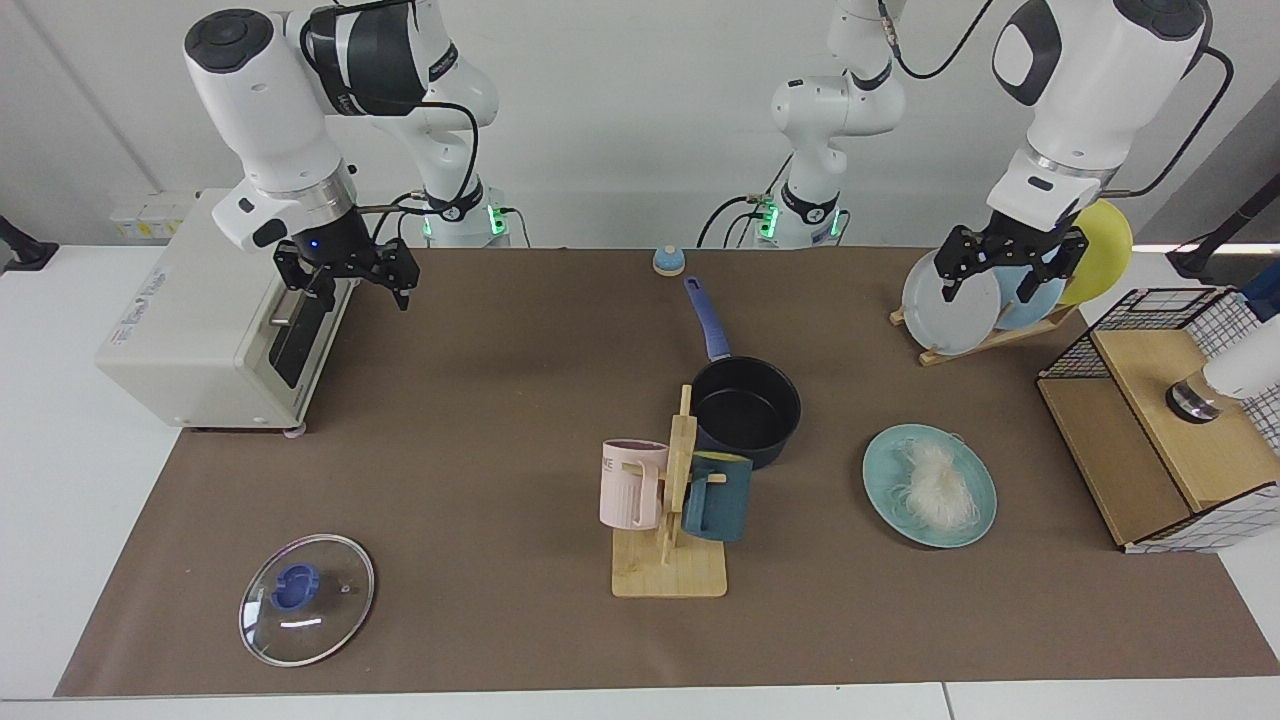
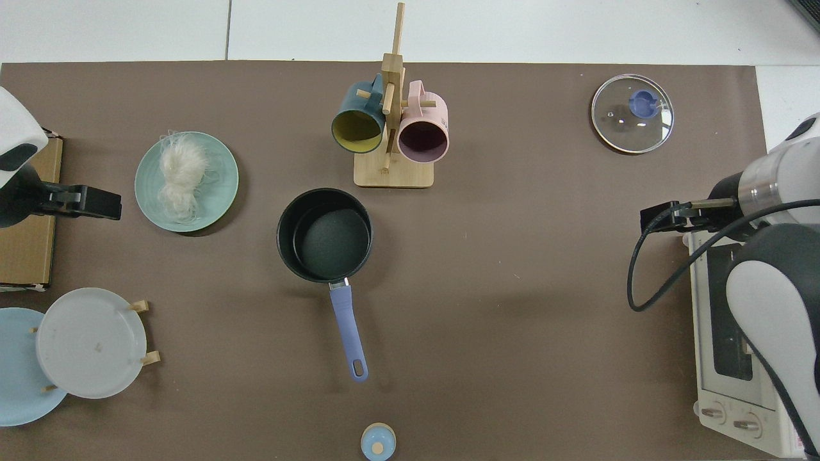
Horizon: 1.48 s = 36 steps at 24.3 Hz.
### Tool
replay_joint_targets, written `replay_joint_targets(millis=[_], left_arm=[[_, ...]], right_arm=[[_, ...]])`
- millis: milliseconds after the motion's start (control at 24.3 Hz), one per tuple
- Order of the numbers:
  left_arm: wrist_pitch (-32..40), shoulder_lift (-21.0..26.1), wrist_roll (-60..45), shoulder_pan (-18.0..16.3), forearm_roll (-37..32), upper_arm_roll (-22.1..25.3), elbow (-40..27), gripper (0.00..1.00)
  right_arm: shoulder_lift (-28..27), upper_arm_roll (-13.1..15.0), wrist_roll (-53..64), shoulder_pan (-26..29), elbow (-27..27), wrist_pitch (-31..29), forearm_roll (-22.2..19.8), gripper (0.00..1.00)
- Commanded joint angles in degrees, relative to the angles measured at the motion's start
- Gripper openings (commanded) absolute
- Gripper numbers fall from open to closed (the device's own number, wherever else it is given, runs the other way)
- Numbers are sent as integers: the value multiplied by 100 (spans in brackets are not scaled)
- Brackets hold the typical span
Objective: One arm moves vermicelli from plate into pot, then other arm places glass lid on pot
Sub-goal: 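Reach the left gripper down to the vermicelli on the blue plate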
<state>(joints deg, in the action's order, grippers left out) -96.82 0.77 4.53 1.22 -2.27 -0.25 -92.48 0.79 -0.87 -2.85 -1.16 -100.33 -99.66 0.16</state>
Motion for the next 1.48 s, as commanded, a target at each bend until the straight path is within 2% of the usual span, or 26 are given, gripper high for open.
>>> replay_joint_targets(millis=[0, 205, 452, 699, 904, 1192, 1438], left_arm=[[-74, -41, 74, 45, 147, 51, -50, 100], [-65, 20, 30, 45, 209, 60, -50, 100], [-249, 362, 65, 1, 323, 104, 20, 100], [-1207, 1092, 65, 9, 376, 51, 160, 100], [-1340, 1882, 65, 36, 323, 7, 872, 100], [-2218, 2454, 48, 9, 271, 16, 803, 100], [-2473, 2771, -31, -17, 297, 16, 689, 100]], right_arm=[[44, -10, 83, 63, 13, 105, 37, 99], [44, -10, 83, 63, 13, 105, 37, 99], [44, -10, 83, 54, 13, 105, 45, 99], [44, -10, 101, 81, 13, 96, 45, 99], [44, -1, 92, 72, 13, 105, 45, 99], [44, -10, 92, 72, 13, 105, 45, 99], [44, -1, 92, 81, 13, 105, 45, 99]])
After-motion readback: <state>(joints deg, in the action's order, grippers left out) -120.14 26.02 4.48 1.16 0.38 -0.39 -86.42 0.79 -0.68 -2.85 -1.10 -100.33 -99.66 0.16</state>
